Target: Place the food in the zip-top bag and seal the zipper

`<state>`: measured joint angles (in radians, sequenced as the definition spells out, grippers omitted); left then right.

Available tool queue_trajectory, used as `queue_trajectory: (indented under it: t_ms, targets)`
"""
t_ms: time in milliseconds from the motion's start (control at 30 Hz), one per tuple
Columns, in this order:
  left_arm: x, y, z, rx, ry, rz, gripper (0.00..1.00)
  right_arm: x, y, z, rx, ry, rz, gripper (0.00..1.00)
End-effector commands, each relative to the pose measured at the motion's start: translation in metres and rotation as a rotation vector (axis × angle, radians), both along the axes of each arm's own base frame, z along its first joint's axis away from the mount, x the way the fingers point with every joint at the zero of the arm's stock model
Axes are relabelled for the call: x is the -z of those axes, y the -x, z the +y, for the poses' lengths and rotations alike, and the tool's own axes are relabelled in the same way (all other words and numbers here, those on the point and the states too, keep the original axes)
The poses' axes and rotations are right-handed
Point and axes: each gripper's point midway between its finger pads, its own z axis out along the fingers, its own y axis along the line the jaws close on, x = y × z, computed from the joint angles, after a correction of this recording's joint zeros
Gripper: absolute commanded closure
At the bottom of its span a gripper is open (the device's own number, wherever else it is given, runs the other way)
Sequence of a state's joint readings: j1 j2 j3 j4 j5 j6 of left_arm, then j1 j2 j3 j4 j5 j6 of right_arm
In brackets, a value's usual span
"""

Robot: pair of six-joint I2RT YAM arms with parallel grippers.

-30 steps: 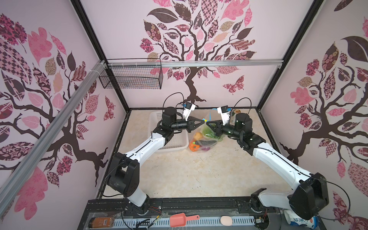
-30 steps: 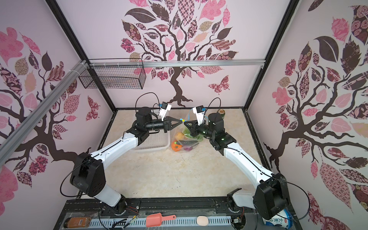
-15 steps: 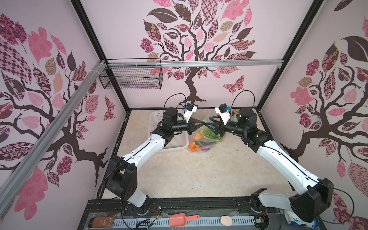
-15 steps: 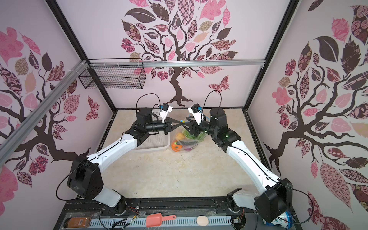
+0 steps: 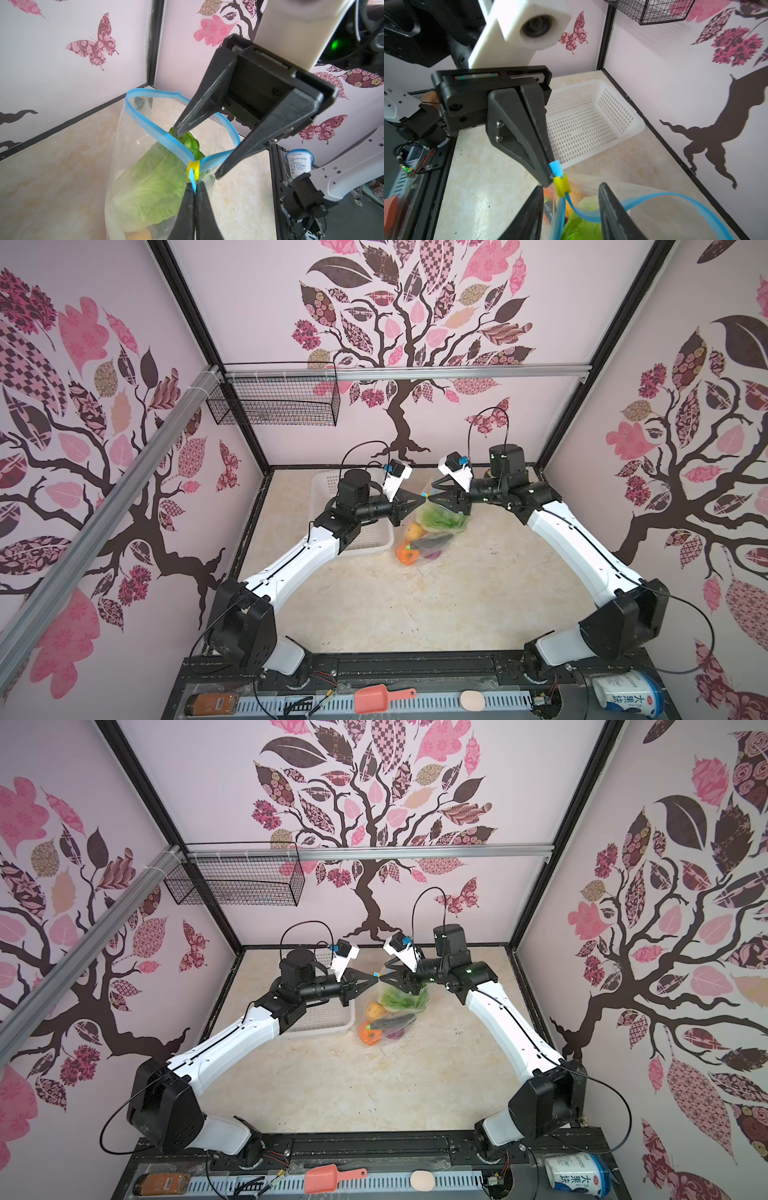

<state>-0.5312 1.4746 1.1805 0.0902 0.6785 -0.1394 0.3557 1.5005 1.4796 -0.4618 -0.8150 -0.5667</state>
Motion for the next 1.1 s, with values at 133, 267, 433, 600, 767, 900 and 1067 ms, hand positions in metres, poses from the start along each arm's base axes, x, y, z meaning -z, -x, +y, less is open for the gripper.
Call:
queue_trajectory:
  t_ms: [133, 267, 433, 600, 767, 900, 1067]
  targets:
    - [0.003, 0.006, -0.001, 0.010, -0.022, -0.032, 1.00, 0.000, 0.011, 0.007, -0.146, 0.010, 0.035, 0.54]
    - [0.004, 0.006, -0.003, 0.010, -0.029, -0.033, 1.00, 0.002, 0.009, 0.010, -0.175, 0.010, 0.063, 0.63]
    - [0.003, 0.004, 0.001, -0.016, -0.034, -0.046, 1.00, 0.012, 0.007, 0.010, -0.175, 0.028, 0.098, 0.77]
    - [0.002, 0.001, 0.000, -0.024, -0.035, -0.045, 1.00, 0.018, 0.006, 0.007, -0.154, 0.052, 0.098, 0.82]
    - [0.000, -0.001, 0.002, -0.042, -0.034, -0.052, 1.00, 0.020, 0.003, 0.005, -0.126, 0.069, 0.092, 0.99]
    - [-0.005, -0.004, 0.003, -0.060, -0.027, -0.059, 1.00, 0.018, 0.004, 0.004, -0.119, 0.066, 0.085, 1.00]
    - [-0.012, -0.018, 0.012, -0.153, -0.012, -0.067, 1.00, 0.020, 0.002, 0.000, -0.073, 0.070, 0.073, 1.00]
